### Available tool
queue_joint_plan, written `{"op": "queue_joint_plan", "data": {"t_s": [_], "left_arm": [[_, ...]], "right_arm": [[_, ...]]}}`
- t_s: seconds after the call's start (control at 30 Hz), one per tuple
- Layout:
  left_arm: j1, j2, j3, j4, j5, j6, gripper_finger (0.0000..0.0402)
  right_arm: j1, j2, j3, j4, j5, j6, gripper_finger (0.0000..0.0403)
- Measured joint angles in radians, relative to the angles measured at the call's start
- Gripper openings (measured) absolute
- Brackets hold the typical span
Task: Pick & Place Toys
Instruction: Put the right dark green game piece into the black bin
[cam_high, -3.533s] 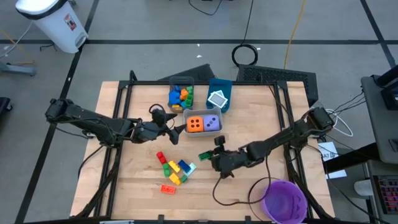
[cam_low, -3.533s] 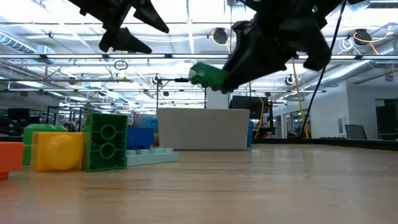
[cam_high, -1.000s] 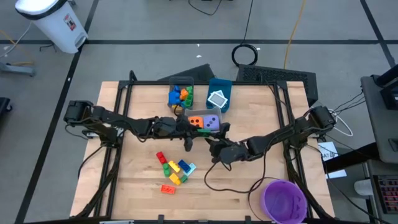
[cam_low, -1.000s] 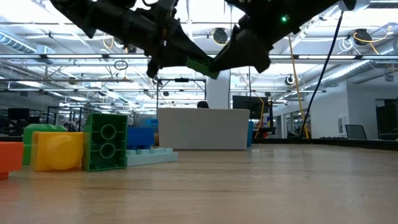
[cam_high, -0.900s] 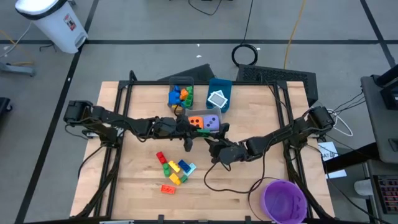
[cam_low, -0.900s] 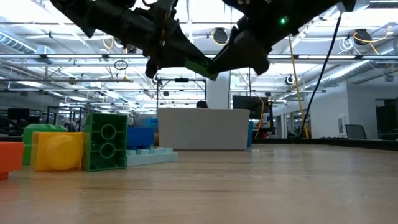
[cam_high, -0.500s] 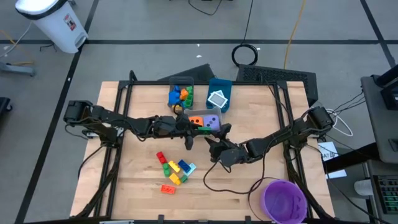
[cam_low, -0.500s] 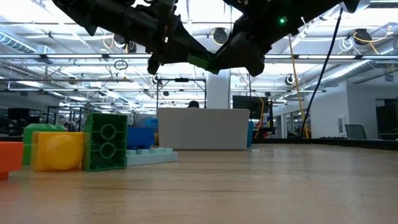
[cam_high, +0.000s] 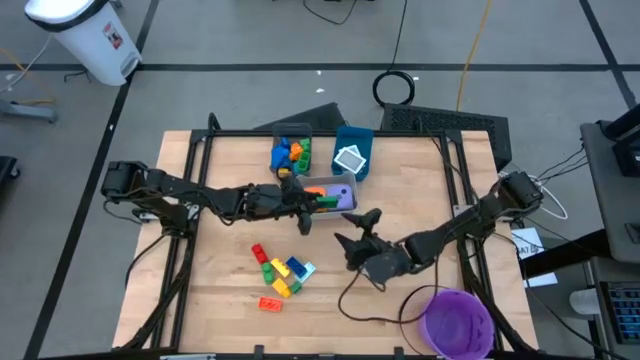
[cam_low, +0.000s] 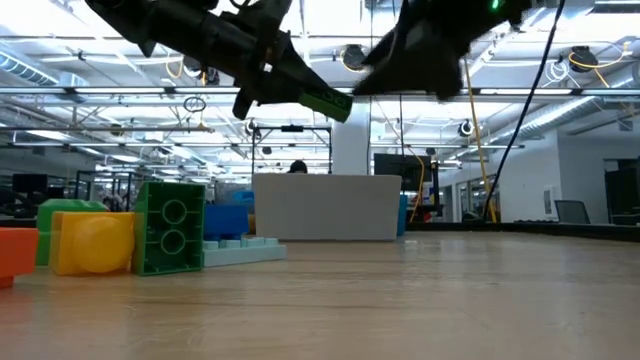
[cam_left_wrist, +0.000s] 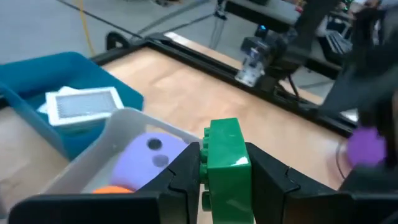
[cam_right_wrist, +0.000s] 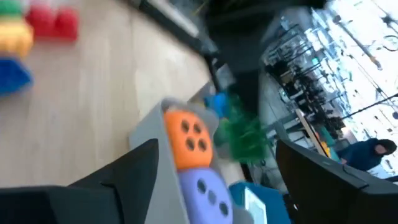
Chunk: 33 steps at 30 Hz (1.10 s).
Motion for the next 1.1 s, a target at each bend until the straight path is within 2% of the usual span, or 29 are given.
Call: {"op": "queue_joint_plan", "data": {"t_s": [0.17, 0.27, 0.4, 0.5, 0.6, 0.7, 0.77, 0.93, 1.1], "left_arm": [[0.001, 0.002, 0.000, -0.031, -0.043, 0.000, 0.0101], [-0.001, -0.007, 0.000, -0.040, -0.111, 0.010, 0.0101], [0.007, -0.011, -0.001, -0.043, -0.260, 0.142, 0.0101], [0.016, -0.011, -0.001, -0.049, -0.398, 0.258, 0.0101], [0.042, -0.011, -0.001, -0.086, -0.502, 0.288, 0.0101], [0.092, -0.011, -0.002, -0.101, -0.574, 0.283, 0.0101], [0.135, -0.006, -0.002, -0.119, -0.571, 0.260, 0.0101], [0.235, 0.028, -0.002, -0.196, -0.536, 0.178, 0.0101], [0.313, 0.077, -0.002, -0.192, -0.434, 0.125, 0.0102]], "right_arm": [[0.056, -0.043, 0.002, 0.004, -0.009, -0.004, 0.0293], [0.069, -0.079, 0.003, -0.047, -0.105, 0.055, 0.0288], [0.045, -0.108, 0.002, -0.132, -0.450, 0.168, 0.0282], [0.015, -0.113, 0.004, -0.134, -0.688, 0.195, 0.0281], [-0.009, -0.111, 0.004, -0.142, -0.805, 0.187, 0.0281], [-0.034, -0.112, -0.003, -0.130, -0.831, 0.189, 0.0281], [-0.050, -0.112, -0.017, -0.131, -0.829, 0.192, 0.0281], [-0.084, -0.111, -0.059, -0.093, -0.829, 0.200, 0.0281], [-0.114, -0.111, -0.077, -0.071, -0.829, 0.208, 0.0281]]}}
